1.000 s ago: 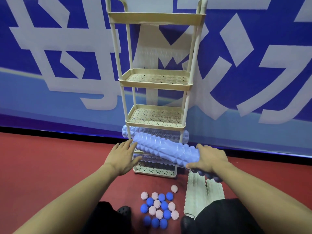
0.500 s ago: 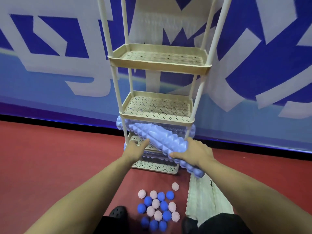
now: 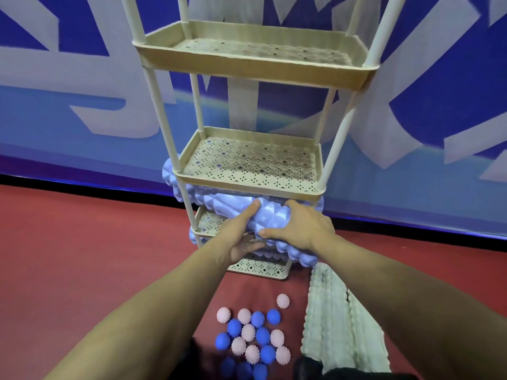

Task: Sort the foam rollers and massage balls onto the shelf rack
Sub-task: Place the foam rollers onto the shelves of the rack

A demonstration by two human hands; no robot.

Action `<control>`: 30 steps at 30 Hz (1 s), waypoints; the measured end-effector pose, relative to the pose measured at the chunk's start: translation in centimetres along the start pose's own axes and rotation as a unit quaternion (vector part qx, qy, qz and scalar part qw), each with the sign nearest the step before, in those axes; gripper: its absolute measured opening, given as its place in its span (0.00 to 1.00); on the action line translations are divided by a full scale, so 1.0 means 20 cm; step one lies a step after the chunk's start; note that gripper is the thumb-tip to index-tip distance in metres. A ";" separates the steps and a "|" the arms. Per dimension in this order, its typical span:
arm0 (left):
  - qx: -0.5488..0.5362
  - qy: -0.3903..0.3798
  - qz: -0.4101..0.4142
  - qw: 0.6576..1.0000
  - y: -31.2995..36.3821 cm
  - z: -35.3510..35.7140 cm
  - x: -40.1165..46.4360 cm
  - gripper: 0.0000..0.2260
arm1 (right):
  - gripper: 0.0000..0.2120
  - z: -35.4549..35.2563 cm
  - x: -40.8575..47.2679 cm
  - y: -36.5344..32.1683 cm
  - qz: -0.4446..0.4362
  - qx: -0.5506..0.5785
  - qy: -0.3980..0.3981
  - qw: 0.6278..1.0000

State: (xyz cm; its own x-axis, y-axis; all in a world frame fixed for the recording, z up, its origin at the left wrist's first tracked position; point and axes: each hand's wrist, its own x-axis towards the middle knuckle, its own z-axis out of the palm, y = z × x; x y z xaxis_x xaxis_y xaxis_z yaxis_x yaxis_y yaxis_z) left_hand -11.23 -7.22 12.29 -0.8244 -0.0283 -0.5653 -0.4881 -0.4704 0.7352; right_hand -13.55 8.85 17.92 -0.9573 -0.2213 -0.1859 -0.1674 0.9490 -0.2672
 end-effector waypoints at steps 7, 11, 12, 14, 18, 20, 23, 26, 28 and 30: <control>-0.029 0.030 0.049 0.998 -0.04 -0.05 0.11 0.26 | 0.35 0.08 -0.06 0.13 0.003 0.102 0.060 0.993; -0.027 0.041 0.073 0.996 -0.03 -0.07 0.15 0.22 | 0.36 0.22 -0.14 0.25 0.023 0.206 0.154 0.966; -0.025 0.039 0.076 0.996 -0.04 -0.07 0.16 0.22 | 0.39 0.24 -0.14 0.27 0.043 0.238 0.150 0.959; -0.021 0.044 0.089 0.995 -0.04 -0.06 0.16 0.21 | 0.46 0.26 -0.12 0.29 0.059 0.294 0.125 0.946; -0.033 0.107 0.120 0.987 0.00 -0.07 0.20 0.18 | 0.47 0.27 -0.06 0.30 0.035 0.343 0.087 0.935; -0.047 0.136 0.129 0.981 0.03 -0.08 0.21 0.15 | 0.47 0.26 -0.02 0.30 0.038 0.355 0.080 0.931; -0.083 0.142 0.131 0.978 0.07 -0.09 0.24 0.10 | 0.45 0.24 0.01 0.30 0.035 0.353 0.075 0.932; -0.101 0.116 0.118 0.981 0.08 -0.07 0.26 0.13 | 0.42 0.25 0.03 0.30 0.037 0.364 0.065 0.928; -0.114 0.107 0.112 0.981 0.06 -0.03 0.28 0.17 | 0.42 0.26 0.04 0.31 0.032 0.369 0.055 0.927; -0.135 0.106 0.106 0.979 0.03 0.03 0.30 0.20 | 0.44 0.25 0.05 0.32 0.023 0.374 0.044 0.926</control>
State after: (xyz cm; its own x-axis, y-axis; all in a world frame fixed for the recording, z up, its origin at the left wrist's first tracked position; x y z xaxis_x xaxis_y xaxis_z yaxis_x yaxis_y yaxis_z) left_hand -16.72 -7.15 9.54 -0.8067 -0.3195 -0.4972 -0.1955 -0.6496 0.7347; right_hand -14.42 13.57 11.31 -0.9805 -0.1332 -0.1444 0.0531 0.5278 -0.8477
